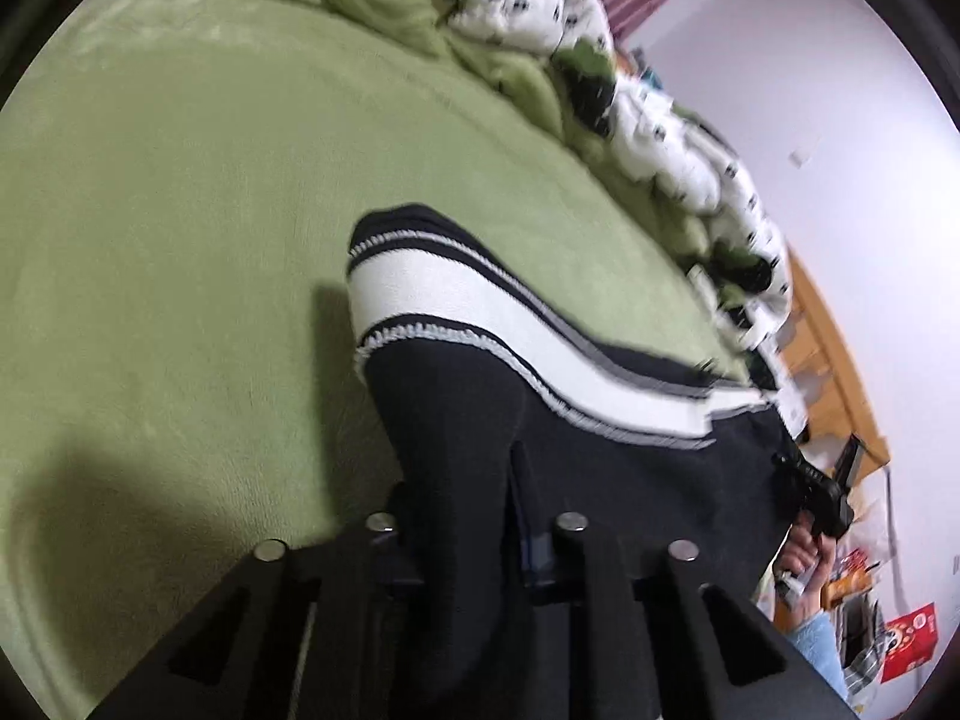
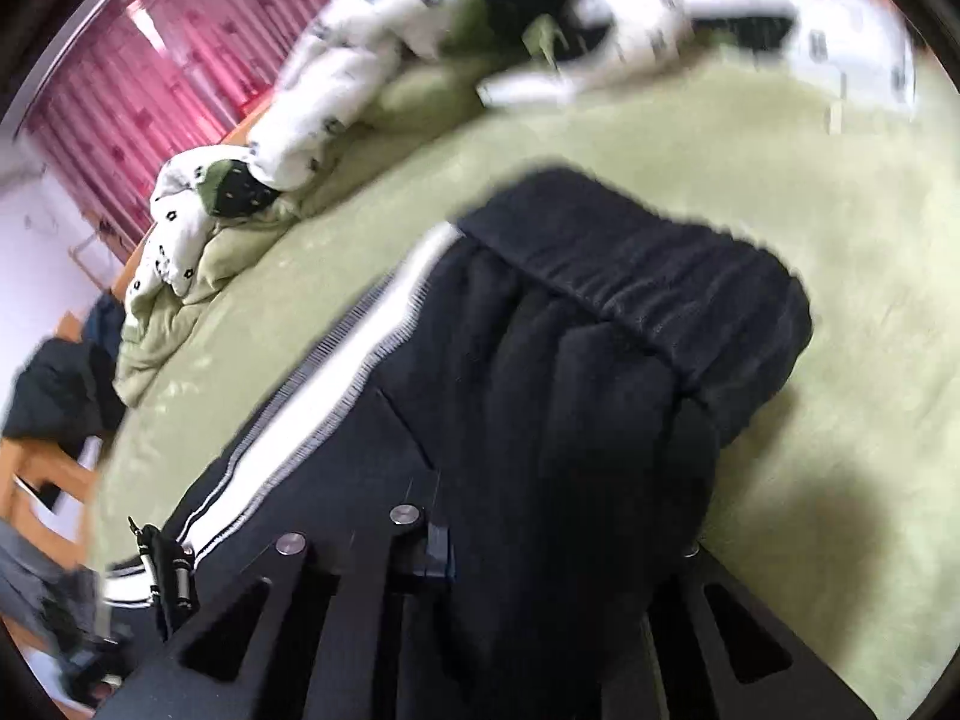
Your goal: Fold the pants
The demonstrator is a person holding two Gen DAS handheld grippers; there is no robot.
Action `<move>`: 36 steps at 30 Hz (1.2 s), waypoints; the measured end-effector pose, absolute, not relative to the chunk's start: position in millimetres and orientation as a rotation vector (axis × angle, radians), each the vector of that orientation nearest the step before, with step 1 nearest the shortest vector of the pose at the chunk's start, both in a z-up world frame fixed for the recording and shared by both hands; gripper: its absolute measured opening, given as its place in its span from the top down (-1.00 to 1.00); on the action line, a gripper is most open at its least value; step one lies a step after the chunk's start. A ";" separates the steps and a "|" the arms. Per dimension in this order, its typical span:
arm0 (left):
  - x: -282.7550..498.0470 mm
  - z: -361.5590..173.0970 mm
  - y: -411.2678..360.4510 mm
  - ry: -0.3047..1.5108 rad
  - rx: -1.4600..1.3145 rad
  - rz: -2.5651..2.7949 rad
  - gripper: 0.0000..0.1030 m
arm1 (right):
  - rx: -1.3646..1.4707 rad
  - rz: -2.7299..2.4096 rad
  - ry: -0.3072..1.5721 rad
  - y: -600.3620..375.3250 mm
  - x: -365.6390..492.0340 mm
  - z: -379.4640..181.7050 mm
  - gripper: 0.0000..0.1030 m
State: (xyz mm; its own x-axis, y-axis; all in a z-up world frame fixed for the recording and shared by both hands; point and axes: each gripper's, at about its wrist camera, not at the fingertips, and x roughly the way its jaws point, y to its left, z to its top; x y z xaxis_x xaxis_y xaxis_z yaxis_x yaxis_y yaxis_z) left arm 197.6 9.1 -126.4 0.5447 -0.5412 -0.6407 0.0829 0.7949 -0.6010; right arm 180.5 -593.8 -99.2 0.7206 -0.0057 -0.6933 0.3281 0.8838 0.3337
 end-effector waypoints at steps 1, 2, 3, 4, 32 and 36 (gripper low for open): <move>196.6 -118.7 10.7 0.910 -0.558 -0.394 0.77 | 0.427 -0.199 0.724 -583.5 180.1 -85.8 0.77; 196.7 -111.0 12.2 0.896 -0.566 -0.397 0.78 | 0.396 -0.200 0.692 -569.1 179.7 -67.5 0.77; 197.4 -102.0 14.5 0.887 -0.577 -0.403 0.79 | 0.382 -0.194 0.671 -560.0 180.4 -54.0 0.78; 199.0 -97.1 15.9 0.880 -0.581 -0.404 0.81 | 0.368 -0.188 0.647 -550.6 179.9 -40.6 0.78; 145.1 -72.6 142.5 0.863 -0.079 0.065 -0.40 | 0.396 0.115 0.899 -454.9 181.4 -127.8 0.29; 147.0 -64.5 107.3 0.817 -0.032 -0.011 -0.55 | 0.297 0.056 0.826 -458.6 155.8 -110.2 -0.07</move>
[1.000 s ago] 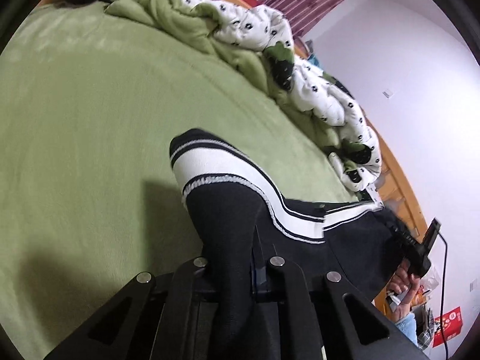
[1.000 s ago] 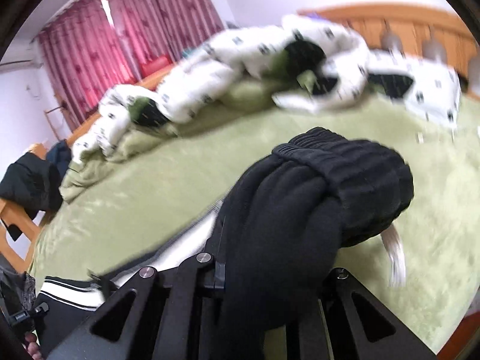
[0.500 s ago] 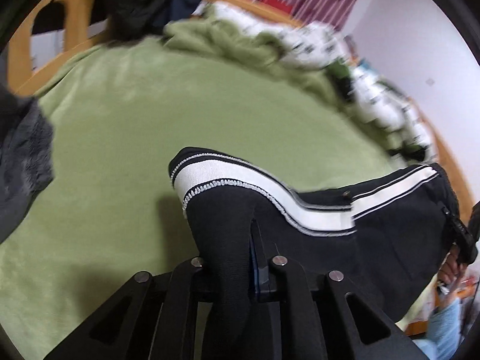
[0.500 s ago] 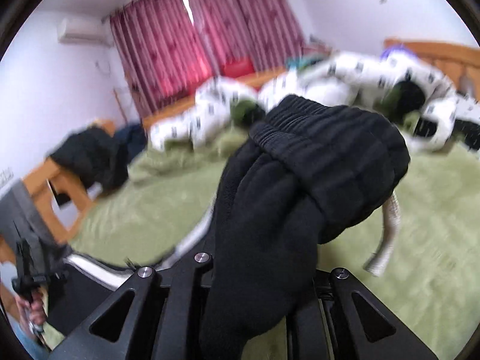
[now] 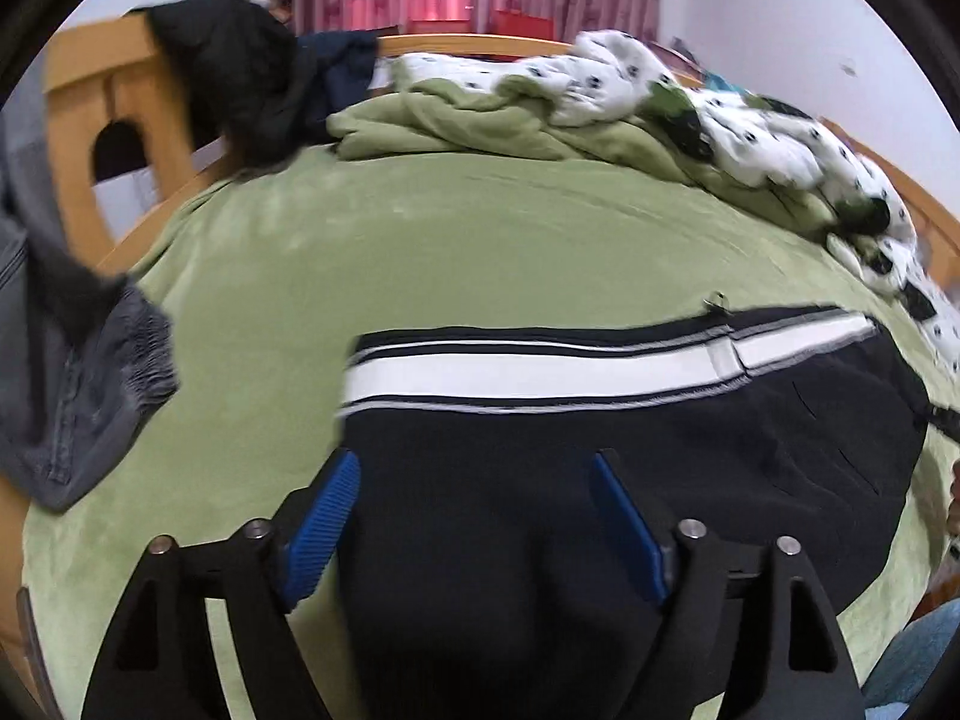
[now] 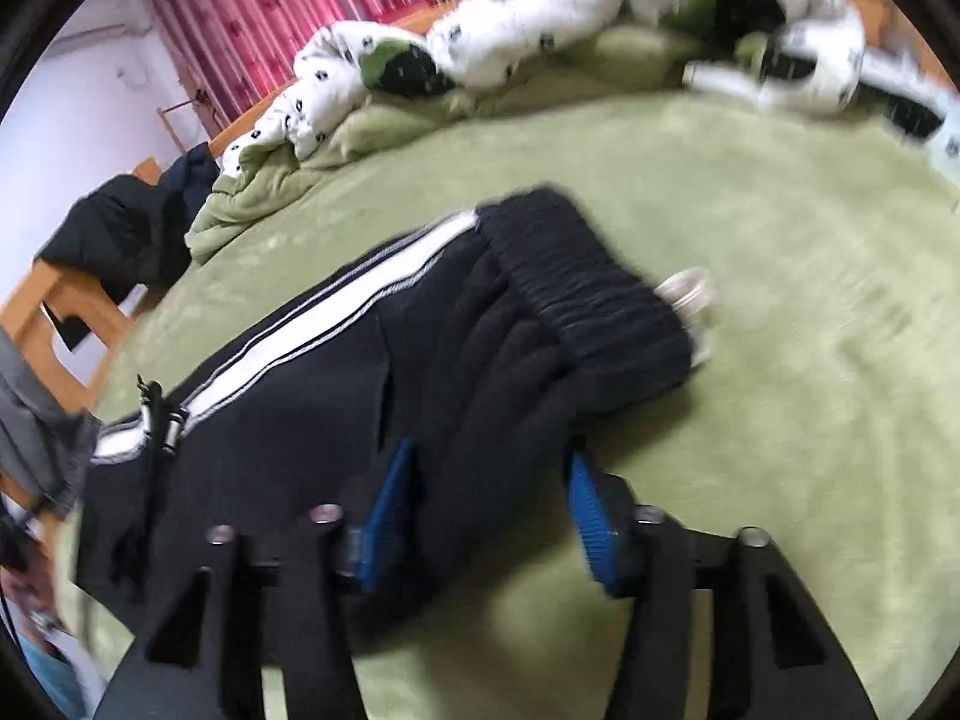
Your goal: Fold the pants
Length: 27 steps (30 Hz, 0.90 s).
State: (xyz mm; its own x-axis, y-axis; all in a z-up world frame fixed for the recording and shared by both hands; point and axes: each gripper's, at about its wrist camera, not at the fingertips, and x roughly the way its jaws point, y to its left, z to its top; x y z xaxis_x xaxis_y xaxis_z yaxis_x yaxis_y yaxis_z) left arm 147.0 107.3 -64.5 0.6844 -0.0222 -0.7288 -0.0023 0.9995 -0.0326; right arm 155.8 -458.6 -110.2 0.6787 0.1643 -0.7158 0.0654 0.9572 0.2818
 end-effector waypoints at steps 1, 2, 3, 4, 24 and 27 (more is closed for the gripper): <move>151.8 -73.9 101.9 0.840 -0.044 -0.002 -0.55 | 0.319 0.052 0.833 -463.2 155.9 -111.1 -0.08; 154.2 -87.9 99.7 0.878 -0.080 -0.011 -0.55 | 0.355 0.050 0.842 -468.8 157.3 -113.4 -0.08; 157.9 -106.5 94.1 0.939 -0.141 -0.056 -0.55 | 0.397 0.049 0.846 -478.3 160.7 -117.0 -0.08; 159.0 -123.7 87.8 0.990 -0.192 -0.100 -0.54 | 0.431 0.046 0.848 -484.2 164.3 -119.9 -0.09; 62.2 -91.3 110.3 0.782 -0.142 0.060 -0.56 | 0.233 -0.137 0.876 -486.1 174.1 -97.0 -0.18; 59.6 -94.6 122.8 0.763 -0.080 0.180 -0.56 | 0.158 -0.109 0.834 -452.7 153.3 -67.4 -0.12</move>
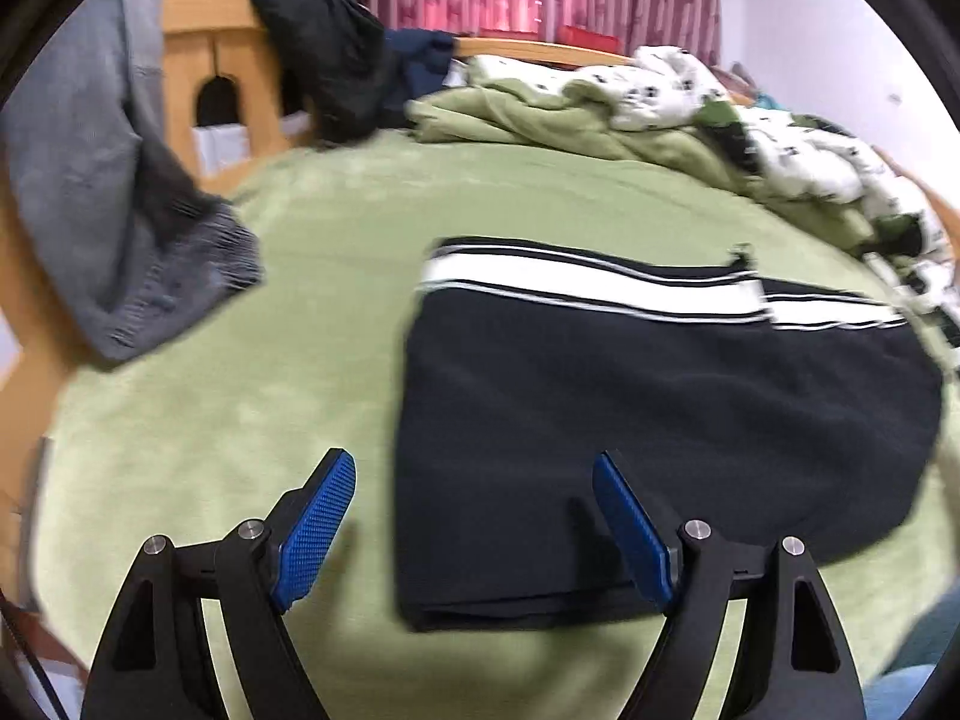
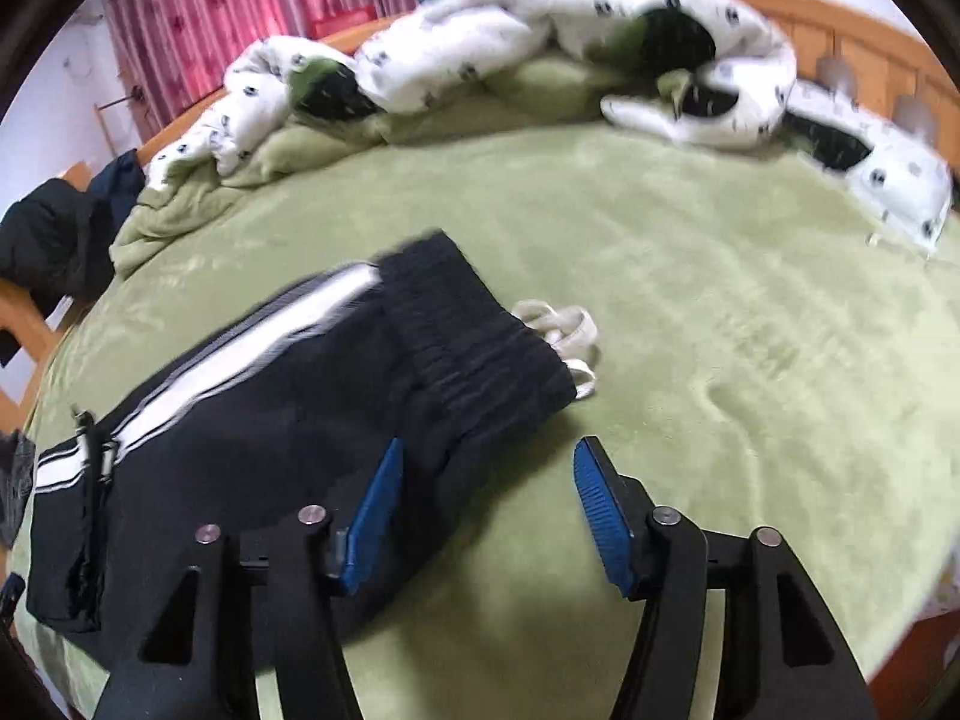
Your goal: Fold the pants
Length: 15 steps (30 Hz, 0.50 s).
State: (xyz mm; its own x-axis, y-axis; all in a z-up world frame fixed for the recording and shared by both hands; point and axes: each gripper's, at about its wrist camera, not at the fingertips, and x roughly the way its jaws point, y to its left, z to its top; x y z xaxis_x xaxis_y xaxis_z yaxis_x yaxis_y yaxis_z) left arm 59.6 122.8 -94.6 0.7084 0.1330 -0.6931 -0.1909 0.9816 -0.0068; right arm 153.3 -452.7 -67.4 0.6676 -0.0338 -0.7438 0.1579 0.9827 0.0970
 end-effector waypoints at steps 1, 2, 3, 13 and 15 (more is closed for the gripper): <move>59.5 -95.4 127.3 0.764 -0.091 0.184 -0.56 | 0.119 -0.078 0.828 -434.7 149.1 -59.9 -0.12; 59.7 -95.8 132.3 0.771 -0.108 0.188 -0.56 | 0.085 -0.045 0.823 -415.4 149.0 -52.9 -0.11; 60.1 -96.8 138.8 0.779 -0.139 0.189 -0.56 | 0.046 0.004 0.818 -388.2 151.4 -46.4 -0.10; 39.7 -119.3 166.6 0.866 -0.290 0.074 -0.56 | -0.246 0.389 0.834 -155.5 198.2 -80.5 0.38; 37.5 -117.1 170.2 0.857 -0.284 0.068 -0.56 | -0.267 0.405 0.865 -139.7 207.8 -93.3 0.39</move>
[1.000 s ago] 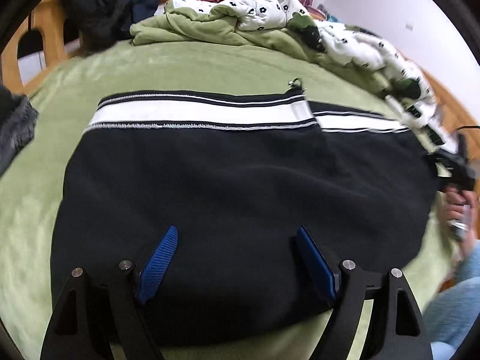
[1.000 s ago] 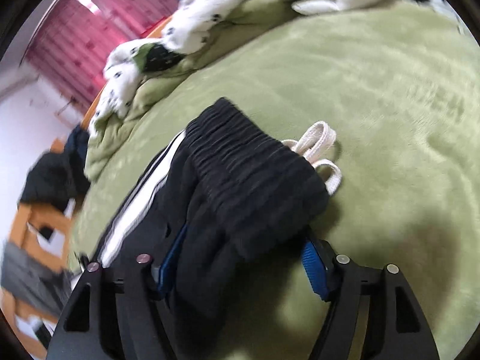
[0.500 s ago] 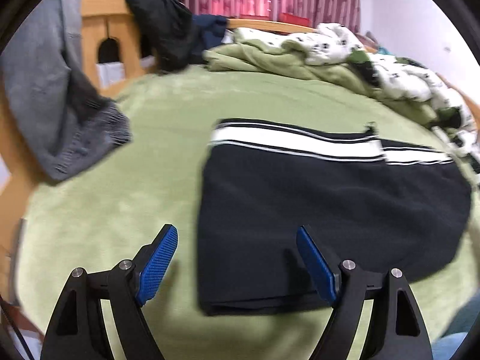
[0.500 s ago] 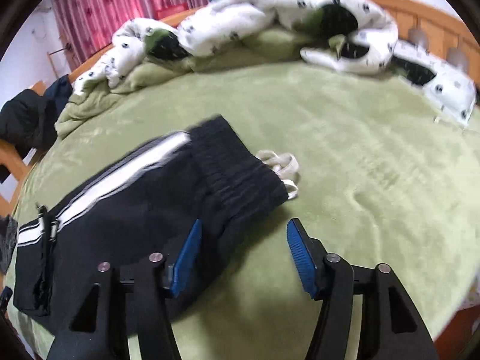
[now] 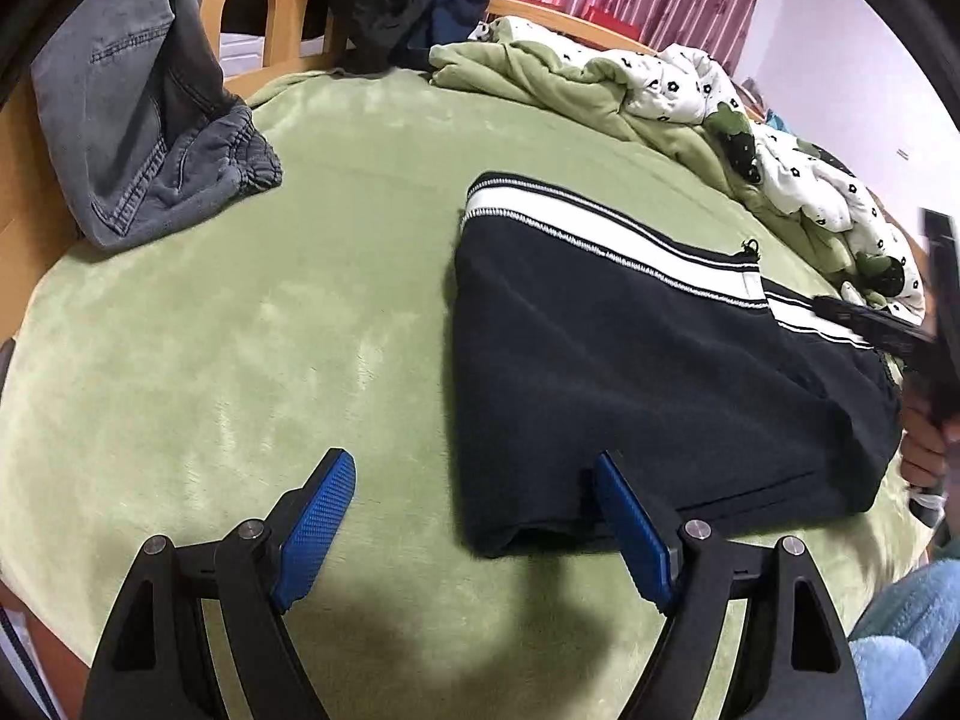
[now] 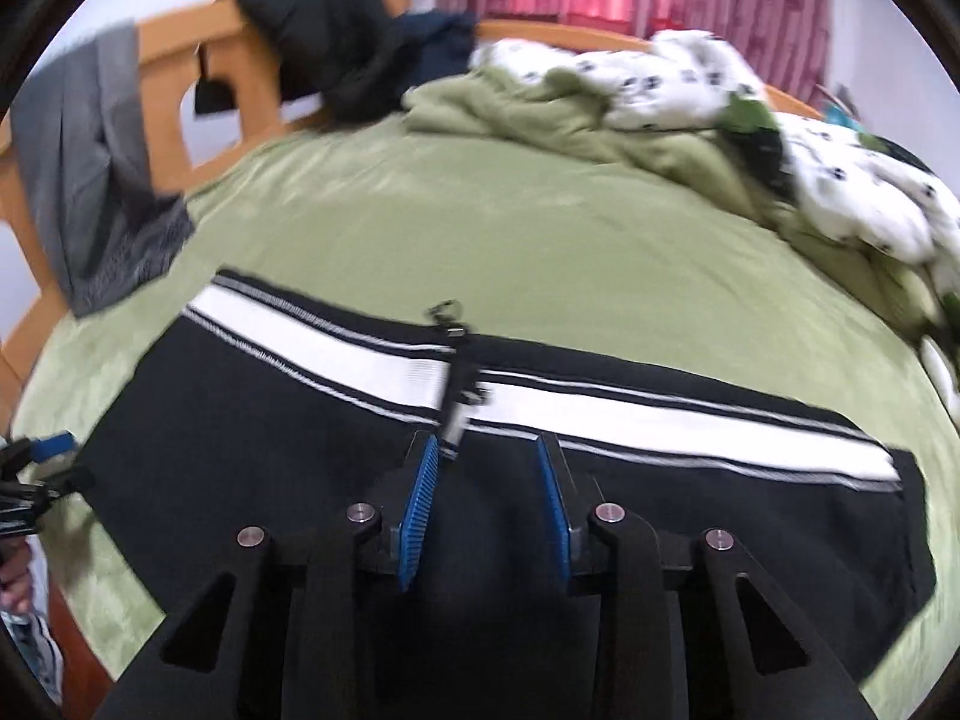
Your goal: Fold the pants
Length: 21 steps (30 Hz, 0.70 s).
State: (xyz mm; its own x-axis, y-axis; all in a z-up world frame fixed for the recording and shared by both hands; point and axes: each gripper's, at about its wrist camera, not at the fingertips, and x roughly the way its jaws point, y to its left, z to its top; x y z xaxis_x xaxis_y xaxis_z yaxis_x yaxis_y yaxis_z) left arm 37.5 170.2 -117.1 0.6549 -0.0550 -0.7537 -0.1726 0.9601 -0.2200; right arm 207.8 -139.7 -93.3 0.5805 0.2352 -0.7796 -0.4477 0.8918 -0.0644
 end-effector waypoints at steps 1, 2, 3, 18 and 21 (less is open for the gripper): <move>37.2 -115.8 171.7 0.850 -0.283 0.067 -0.56 | -0.264 0.417 0.885 -133.9 211.5 -98.3 0.39; 37.0 -114.8 173.2 0.844 -0.286 0.066 -0.56 | -0.260 0.429 0.900 -129.6 213.4 -102.2 0.39; 36.7 -114.5 174.0 0.838 -0.297 0.060 -0.56 | -0.263 0.434 0.907 -127.9 213.0 -105.1 0.39; 41.9 -123.8 168.3 0.836 -0.372 0.023 -0.56 | -0.354 0.449 0.955 -100.4 214.8 -138.2 0.57; 40.7 -122.0 165.4 0.830 -0.364 0.013 -0.56 | -0.330 0.436 0.976 -103.2 220.8 -142.6 0.58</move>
State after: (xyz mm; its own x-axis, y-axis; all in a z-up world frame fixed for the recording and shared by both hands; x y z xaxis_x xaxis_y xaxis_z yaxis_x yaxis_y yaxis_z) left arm 40.7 165.4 -122.0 0.6783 -0.1298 -0.7232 -0.1520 0.9382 -0.3110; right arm 220.8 -103.2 -142.6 0.4855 0.2061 -0.8496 -0.4957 0.8654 -0.0733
